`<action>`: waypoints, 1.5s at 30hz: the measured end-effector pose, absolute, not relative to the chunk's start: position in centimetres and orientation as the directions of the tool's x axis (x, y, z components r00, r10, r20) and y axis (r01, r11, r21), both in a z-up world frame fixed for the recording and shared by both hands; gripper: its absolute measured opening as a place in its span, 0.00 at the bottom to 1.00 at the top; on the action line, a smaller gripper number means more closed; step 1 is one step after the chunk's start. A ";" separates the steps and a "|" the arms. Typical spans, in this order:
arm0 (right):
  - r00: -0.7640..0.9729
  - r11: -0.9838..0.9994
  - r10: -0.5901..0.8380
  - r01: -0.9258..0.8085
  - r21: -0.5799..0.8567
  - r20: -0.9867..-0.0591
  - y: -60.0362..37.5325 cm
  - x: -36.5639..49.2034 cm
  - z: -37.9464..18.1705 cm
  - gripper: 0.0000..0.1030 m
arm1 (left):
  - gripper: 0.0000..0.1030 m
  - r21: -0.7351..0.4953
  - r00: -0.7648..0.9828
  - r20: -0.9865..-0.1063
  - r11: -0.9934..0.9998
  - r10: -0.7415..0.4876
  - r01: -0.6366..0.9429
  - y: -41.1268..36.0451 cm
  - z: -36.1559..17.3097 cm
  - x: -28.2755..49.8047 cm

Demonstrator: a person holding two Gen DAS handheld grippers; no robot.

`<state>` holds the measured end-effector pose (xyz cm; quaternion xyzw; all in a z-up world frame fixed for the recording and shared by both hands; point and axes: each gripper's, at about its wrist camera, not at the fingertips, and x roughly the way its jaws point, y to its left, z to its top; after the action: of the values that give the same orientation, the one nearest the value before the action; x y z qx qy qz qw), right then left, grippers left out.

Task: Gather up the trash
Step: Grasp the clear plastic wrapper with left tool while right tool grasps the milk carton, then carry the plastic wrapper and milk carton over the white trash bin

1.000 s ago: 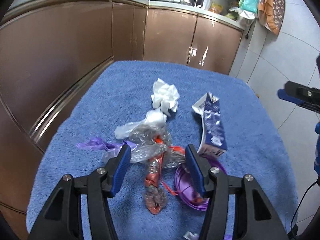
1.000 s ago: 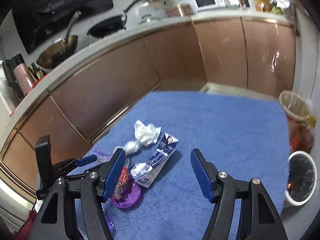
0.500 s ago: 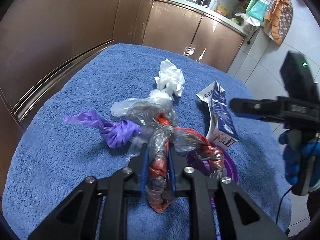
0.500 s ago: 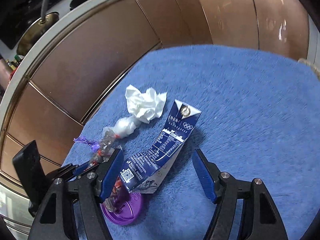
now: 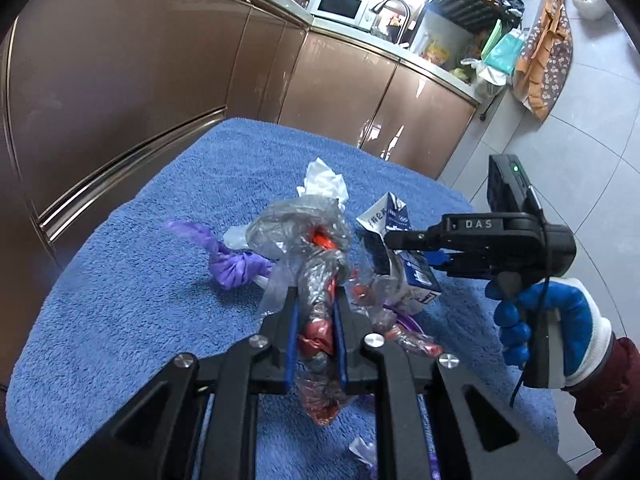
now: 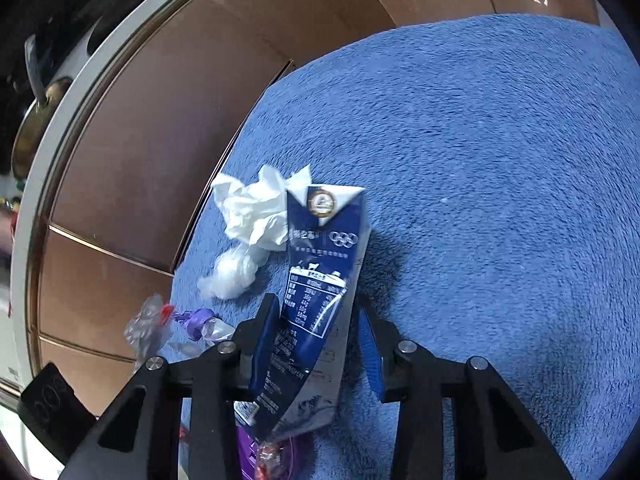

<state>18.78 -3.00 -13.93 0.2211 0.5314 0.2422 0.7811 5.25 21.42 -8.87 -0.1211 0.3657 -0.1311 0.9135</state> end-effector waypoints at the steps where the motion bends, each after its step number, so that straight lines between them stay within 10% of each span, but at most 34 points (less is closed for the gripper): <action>1: 0.320 0.782 0.617 -0.146 0.606 -0.719 -3.3 18.6 -13.8 0.33 | 0.14 -0.319 0.702 -0.633 0.936 -0.327 0.149 21.6 -8.7 5.1; 27: 0.619 0.692 0.650 -0.244 0.679 -0.440 -20.3 7.1 -0.1 0.32 | 0.14 -0.280 0.735 -0.542 0.912 -0.407 0.299 11.2 2.7 2.4; 45: 0.821 0.895 0.127 0.147 0.422 -0.557 -40.1 6.6 -4.5 0.32 | 0.14 -0.295 0.368 -0.723 0.743 -0.585 0.600 -23.0 -2.3 17.3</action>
<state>6.64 -40.13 -4.48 0.2293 0.2995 -0.0054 0.9261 17.33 -23.01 -2.32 0.0092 0.4331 -0.3582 0.8271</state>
